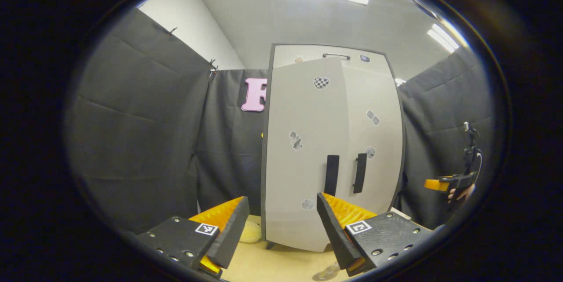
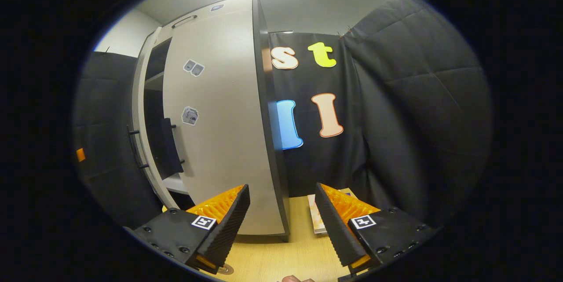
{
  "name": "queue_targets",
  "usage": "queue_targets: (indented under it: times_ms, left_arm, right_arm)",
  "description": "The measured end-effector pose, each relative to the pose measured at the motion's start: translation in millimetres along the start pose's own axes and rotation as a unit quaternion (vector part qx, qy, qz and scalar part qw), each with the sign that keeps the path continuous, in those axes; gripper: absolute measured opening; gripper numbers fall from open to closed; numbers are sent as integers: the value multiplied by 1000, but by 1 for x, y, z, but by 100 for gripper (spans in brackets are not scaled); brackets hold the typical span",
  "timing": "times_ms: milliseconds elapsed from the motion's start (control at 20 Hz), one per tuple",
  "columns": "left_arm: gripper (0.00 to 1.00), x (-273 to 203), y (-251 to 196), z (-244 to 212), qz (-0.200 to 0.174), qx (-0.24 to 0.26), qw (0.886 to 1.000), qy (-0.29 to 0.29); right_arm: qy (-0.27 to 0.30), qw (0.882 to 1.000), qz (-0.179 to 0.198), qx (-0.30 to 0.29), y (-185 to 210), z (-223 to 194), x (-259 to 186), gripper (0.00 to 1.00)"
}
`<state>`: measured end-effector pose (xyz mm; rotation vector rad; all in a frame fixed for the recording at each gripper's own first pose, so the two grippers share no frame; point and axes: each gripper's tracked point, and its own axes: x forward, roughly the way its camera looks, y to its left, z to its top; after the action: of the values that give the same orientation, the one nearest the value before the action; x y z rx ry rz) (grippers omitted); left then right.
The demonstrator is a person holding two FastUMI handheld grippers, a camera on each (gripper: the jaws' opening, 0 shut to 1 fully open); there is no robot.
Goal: Grasp the bottle in the cabinet with the left hand and place it on the coaster, then close the right door with the right hand and the left door with the left hand.
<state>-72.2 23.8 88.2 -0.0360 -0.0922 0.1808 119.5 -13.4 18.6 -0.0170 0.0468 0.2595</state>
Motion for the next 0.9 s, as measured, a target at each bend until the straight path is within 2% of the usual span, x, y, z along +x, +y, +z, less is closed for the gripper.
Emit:
queue_targets:
  times_ms: [50, 250, 300, 400, 450, 600, 700, 900]
  left_arm:
    - [90, -2, 3, -2, -2, -10, 1000, -2]
    - [90, -4, 20, -13, -3, -26, 1000, 2]
    - [90, -5, 26, -15, -1, -27, 1000, 4]
    - [89, -11, 34, -16, -1, -29, 1000, 3]
    - [89, -9, 40, -17, 1, -26, 1000, 6]
    - [90, -2, 54, -36, 10, -4, 999, 32]
    - [89, 6, 51, -41, 0, -15, 999, 40]
    - [91, 9, 49, -44, -13, -24, 999, 25]
  right_arm:
    - [2, 1000, -2, -4, 3, -3, -2, 95]
    - [4, 1000, -7, -6, 14, -9, -9, 92]
    - [3, 1000, -10, -7, 16, -10, -12, 95]
    - [0, 1000, -20, -13, 16, -11, -17, 92]
    - [-1, 1000, -23, -13, 16, -13, -19, 95]
    - [1, 1000, -30, -8, 19, -17, -22, 95]
    - [4, 999, -34, -8, 20, -21, -23, 92]
    - [-6, 998, -57, -15, 12, -21, -31, 95]
